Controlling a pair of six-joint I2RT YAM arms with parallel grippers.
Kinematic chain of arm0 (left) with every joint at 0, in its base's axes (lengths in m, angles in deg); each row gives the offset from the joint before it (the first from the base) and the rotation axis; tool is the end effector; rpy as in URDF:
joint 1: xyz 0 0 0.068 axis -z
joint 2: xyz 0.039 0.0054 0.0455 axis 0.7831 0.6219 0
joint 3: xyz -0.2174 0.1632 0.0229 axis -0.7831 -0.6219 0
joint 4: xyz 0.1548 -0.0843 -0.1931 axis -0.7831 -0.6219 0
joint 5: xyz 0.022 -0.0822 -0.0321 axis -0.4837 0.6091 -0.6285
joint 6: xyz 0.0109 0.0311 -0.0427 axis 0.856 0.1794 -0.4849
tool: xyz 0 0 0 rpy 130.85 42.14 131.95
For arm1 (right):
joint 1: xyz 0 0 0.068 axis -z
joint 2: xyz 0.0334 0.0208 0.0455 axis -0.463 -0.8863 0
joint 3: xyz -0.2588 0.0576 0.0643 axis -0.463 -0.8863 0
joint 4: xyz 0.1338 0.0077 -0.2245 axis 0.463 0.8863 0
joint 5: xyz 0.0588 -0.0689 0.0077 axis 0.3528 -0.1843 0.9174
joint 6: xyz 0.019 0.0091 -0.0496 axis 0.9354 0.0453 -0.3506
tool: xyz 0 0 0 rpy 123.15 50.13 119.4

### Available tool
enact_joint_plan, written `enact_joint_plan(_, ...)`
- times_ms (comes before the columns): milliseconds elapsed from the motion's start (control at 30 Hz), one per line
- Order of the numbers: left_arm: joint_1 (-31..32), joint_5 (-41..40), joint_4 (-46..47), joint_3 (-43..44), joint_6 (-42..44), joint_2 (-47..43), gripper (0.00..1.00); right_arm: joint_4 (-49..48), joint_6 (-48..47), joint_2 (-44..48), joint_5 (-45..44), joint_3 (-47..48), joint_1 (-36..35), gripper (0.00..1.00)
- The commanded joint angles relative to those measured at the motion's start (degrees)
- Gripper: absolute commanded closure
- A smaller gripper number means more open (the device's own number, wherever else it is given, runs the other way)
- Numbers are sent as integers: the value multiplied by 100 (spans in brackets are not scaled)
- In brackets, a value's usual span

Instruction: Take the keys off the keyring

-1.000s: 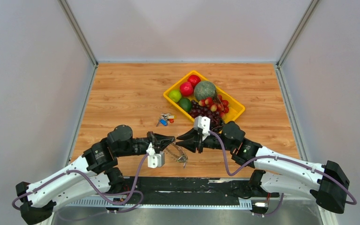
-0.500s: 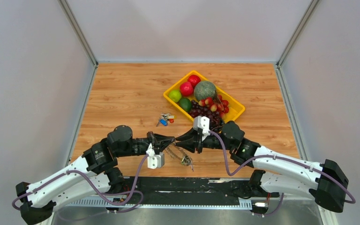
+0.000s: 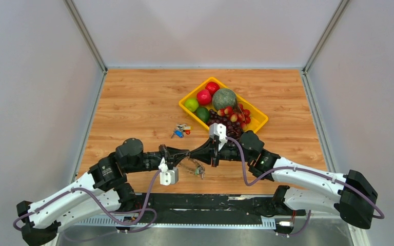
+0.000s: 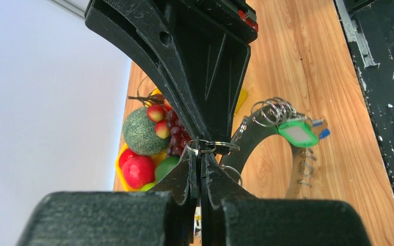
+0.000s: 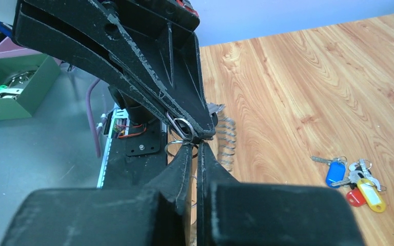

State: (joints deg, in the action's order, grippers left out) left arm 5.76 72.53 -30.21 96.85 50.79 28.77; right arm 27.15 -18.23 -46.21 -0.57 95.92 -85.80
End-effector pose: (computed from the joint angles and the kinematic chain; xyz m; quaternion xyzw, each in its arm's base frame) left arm 0.0674 -0.1286 0.3142 0.6769 0.3850 -0.1997 0.5947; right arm 0.1125 0.2130 0.2838 -0.4593 0.5440 0.5028 0.4902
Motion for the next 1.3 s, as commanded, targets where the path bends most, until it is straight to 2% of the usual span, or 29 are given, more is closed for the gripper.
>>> enact_joint_plan(0, 20, 93, 684, 43, 118, -110, 100, -278, 645, 53, 30, 205, -50, 100)
enact_joint_plan(233, 23, 19, 776, -40, 159, -208, 100, -445, 2574, 344, -837, -94, -53, 100)
enact_joint_plan(400, 21, 29, 753, -48, 179, -180, 100, 544, 3875, 144, -1460, 353, -51, 100)
enact_joint_plan(567, 18, 17, 731, -66, 231, -186, 100, 390, 4898, 281, -1594, 126, -57, 99)
enact_joint_plan(600, 18, 21, 724, -71, 245, -192, 100, 403, 4988, 306, -1607, 90, -56, 91)
enact_joint_plan(633, 18, 23, 719, -74, 255, -196, 100, 416, 4994, 327, -1600, 86, -57, 77)
enact_joint_plan(667, 18, 21, 718, -75, 261, -195, 100, 445, 4930, 344, -1587, 85, -53, 65)
enact_joint_plan(733, 23, 25, 728, -75, 255, -214, 100, 591, 4525, 387, -1603, 142, -51, 57)
enact_joint_plan(900, 18, 72, 743, -70, 242, -255, 100, 1150, 2348, 531, -1498, 366, -58, 53)
enact_joint_plan(1033, 18, 158, 744, -71, 233, -262, 100, 1161, 498, 731, -1457, 221, -51, 51)
enact_joint_plan(1267, 23, 253, 735, -66, 233, -291, 100, 884, -1266, 953, -930, 33, -55, 45)
